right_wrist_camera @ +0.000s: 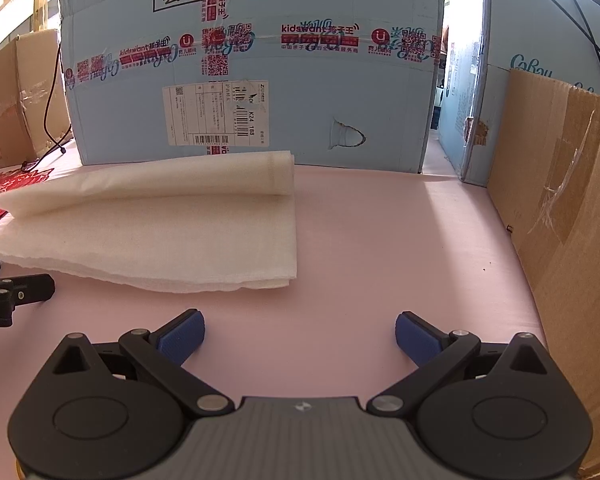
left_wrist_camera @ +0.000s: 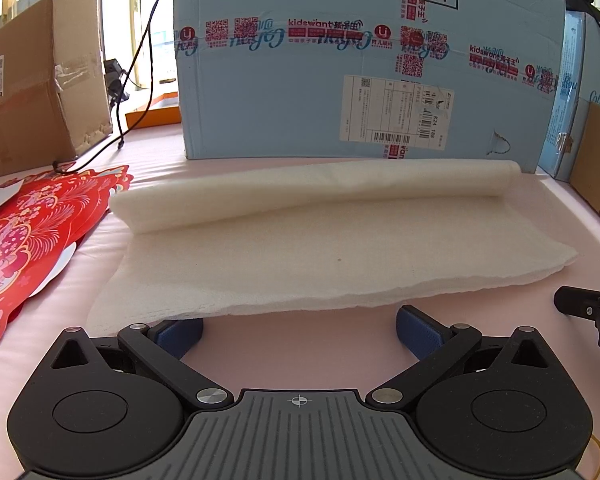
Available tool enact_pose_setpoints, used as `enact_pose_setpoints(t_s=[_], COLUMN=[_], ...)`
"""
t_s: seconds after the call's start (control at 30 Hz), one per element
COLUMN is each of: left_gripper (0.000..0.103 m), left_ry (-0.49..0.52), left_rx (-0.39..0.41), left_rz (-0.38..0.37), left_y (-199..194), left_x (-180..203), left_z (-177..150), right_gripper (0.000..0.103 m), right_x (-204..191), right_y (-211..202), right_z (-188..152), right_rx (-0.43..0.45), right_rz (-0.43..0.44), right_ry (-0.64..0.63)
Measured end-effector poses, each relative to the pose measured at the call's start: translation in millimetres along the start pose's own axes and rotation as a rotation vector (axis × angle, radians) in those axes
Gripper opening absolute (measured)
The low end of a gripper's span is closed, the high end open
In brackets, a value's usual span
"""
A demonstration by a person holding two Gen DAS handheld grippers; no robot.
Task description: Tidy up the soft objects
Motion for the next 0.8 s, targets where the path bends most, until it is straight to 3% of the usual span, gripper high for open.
enact_pose_setpoints(t_s=[0.8], left_gripper=[0.103], left_ry=[0.002], left_rx=[-0.002], left_rz=[0.001], left_y=[-0.2], left_x=[0.4], left_z=[3.3], right_gripper=[0.103], right_x=[0.2], right_y=[-1.5], right_z=[-1.4], right_rx=[0.001], right_rz=[0.003], right_ry=[-0.004])
Point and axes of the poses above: each gripper's, at about its wrist camera, not at the fingertips, and y roughly the way its jaws point, x to its right, z to its top, the point moved 4 cm from there along y, roughly the way its jaws point, and after that the axes turned 14 degrees about x, right-handed, at the moved point
